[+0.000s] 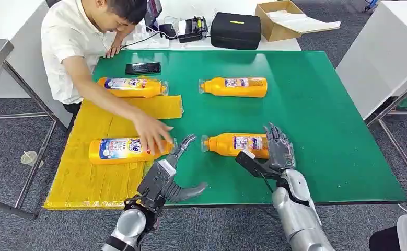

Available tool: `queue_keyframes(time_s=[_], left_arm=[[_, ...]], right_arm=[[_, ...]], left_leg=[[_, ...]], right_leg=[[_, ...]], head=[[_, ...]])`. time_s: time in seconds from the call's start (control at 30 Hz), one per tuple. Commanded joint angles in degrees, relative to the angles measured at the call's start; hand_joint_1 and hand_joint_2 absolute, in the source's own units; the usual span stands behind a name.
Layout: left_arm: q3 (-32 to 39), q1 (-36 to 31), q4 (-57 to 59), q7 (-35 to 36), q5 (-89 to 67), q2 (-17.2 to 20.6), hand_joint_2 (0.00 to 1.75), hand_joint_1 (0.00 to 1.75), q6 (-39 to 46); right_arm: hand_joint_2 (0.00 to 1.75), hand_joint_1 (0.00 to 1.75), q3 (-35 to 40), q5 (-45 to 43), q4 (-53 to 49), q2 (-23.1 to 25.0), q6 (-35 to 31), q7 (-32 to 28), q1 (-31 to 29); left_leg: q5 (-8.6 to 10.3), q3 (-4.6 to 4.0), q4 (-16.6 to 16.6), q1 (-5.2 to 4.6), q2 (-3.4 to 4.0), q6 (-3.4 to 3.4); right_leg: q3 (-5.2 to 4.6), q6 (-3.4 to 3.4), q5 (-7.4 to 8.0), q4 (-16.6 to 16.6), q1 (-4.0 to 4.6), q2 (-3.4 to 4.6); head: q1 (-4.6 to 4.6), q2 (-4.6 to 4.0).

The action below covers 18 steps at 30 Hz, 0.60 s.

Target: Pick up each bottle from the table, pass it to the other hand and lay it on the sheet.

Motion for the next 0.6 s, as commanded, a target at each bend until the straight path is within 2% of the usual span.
queue_keyframes(time_s=[0.03,0.47,0.6], left_arm=[[-0.55,-1.43,4.11,0.94,1.5,-1.9,1.75,0.0,-1.47],[-0.55,-1.56,4.08,1.03,1.55,-1.98,1.75,0.0,-1.51],[-0.8,-1.81,4.33,1.19,1.87,-1.81,1.75,0.0,-1.38]], right_arm=[[1.75,0.0,4.43,3.53,13.15,-1.44,0.97,1.63,-6.49],[1.75,0.0,4.42,3.49,13.32,-1.56,1.11,1.59,-6.74],[1.75,0.0,7.11,6.42,16.95,-3.23,1.14,3.96,-9.53]], left_leg=[[-0.06,0.14,0.0,0.01,0.12,0.01],[-0.05,0.11,0.01,0.03,0.04,0.0],[-0.14,0.27,0.07,0.04,0.11,0.01]], right_leg=[[0.13,-0.12,-0.02,-0.04,0.04,0.06],[0.12,-0.11,-0.03,-0.03,0.05,-0.01],[0.28,-0.22,-0.1,-0.01,0.09,0.0]], head=[[0.02,0.0],[0.0,0.0],[0.02,0.0]])
